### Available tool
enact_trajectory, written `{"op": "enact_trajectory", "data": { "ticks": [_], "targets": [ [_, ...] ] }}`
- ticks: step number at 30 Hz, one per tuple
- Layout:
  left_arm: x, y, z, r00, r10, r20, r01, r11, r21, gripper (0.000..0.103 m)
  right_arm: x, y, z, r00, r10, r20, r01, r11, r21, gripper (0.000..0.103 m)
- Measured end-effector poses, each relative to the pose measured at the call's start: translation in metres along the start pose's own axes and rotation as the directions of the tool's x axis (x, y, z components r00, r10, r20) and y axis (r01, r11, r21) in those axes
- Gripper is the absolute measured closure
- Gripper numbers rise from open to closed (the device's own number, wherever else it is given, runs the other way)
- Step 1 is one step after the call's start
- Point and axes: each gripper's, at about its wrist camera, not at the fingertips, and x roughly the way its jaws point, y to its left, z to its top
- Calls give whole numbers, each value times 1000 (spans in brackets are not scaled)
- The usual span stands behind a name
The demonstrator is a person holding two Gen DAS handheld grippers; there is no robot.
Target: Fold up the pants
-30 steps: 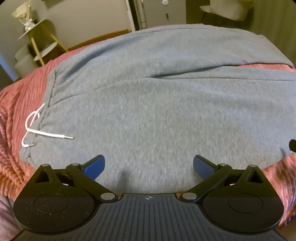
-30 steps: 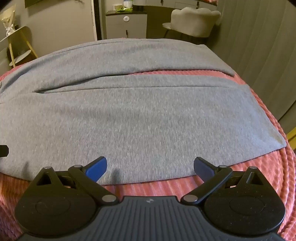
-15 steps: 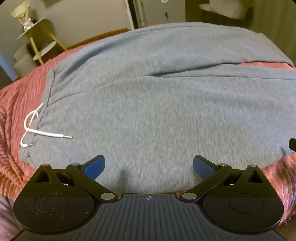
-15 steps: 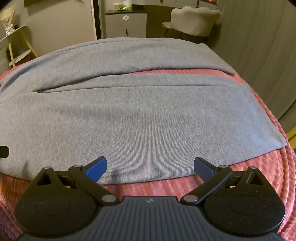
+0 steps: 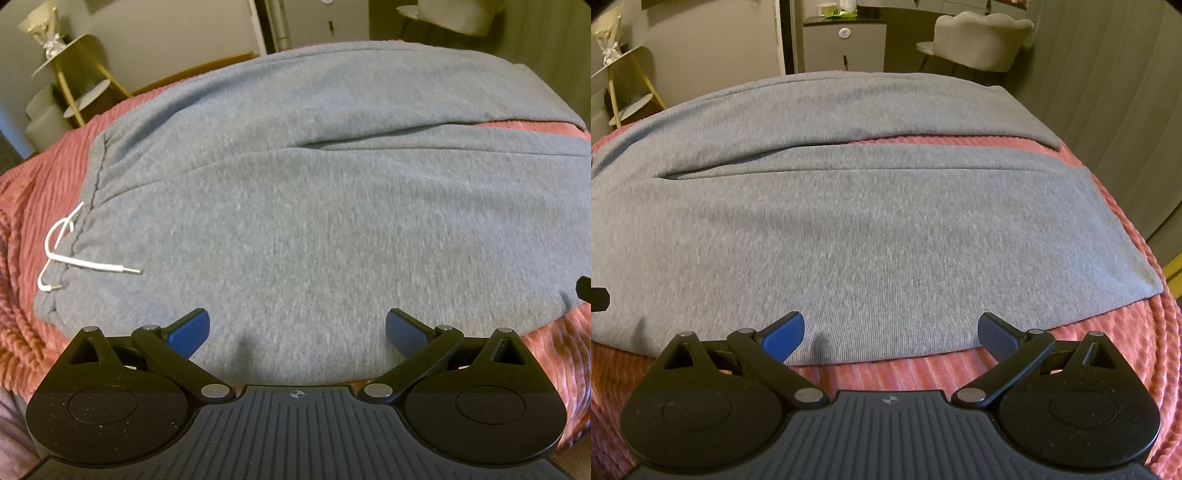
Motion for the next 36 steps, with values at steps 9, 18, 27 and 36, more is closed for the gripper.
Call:
{"op": "enact_trajectory", "data": {
  "ticks": [9,18,27,36],
  "targets": [
    [2,-1,0,1000,2,-7,-2,1000,5,0,1,1,-1,1000,-2,-2,2,1000,0,3],
    [5,-2,1,1000,5,-16,-5,1000,10,0,2,1,-1,1000,0,-5,0,1000,1,3],
    [7,-2,0,1000,5,-21,-4,1000,12,0,4,1,-2,1000,0,-13,0,1000,2,3],
    [10,-2,0,1000,3,-29,-3,1000,13,0,6,1,-2,1000,1,-15,-1,1000,0,3]
  ]
}}
